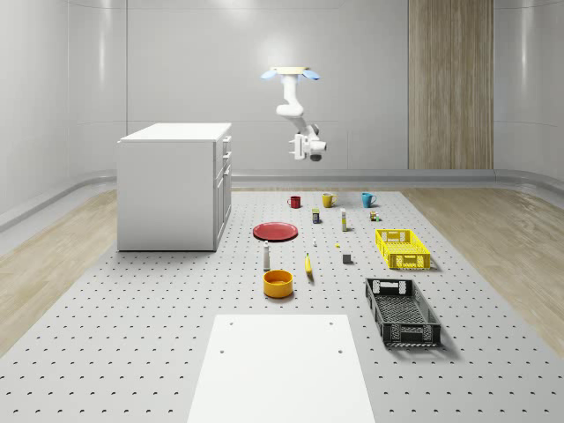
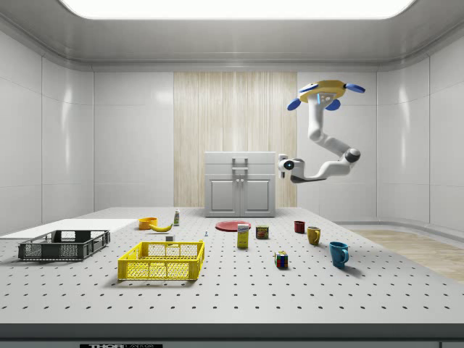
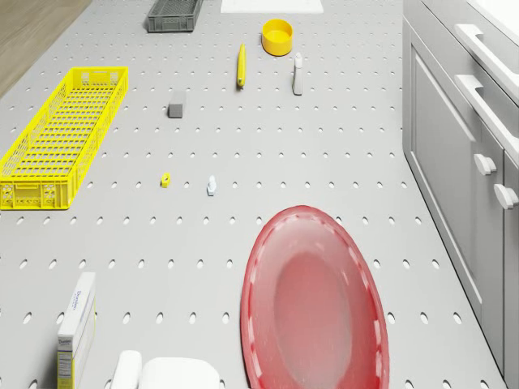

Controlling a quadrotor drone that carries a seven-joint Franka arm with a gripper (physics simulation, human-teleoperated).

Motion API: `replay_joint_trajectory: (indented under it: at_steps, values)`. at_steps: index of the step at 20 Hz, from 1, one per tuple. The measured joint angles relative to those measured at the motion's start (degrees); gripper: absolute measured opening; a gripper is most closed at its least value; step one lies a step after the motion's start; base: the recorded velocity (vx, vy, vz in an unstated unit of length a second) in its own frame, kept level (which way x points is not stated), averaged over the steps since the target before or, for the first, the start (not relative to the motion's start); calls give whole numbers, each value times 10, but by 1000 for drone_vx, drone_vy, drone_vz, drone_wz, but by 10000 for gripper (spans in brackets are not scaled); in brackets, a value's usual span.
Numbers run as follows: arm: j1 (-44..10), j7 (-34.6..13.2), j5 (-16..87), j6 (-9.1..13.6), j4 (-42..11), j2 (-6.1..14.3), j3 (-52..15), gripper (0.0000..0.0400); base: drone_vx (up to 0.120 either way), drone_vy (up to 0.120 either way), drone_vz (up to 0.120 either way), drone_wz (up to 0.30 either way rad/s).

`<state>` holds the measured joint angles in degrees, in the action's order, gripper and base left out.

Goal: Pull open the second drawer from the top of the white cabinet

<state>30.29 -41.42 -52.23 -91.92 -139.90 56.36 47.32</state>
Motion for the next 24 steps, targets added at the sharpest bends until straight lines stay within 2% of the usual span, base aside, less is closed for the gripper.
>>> replay_joint_trajectory:
  at_steps: [13, 18, 24]
  values:
    - [28, -17, 21, -25, -4, 27, 10, 300, 120, -120, 0, 0]
    - [37, -23, 28, -34, -5, 37, 14, 300, 120, -8, 0, 0]
    - [47, -30, 36, -43, -6, 47, 17, 300, 120, -107, 0, 0]
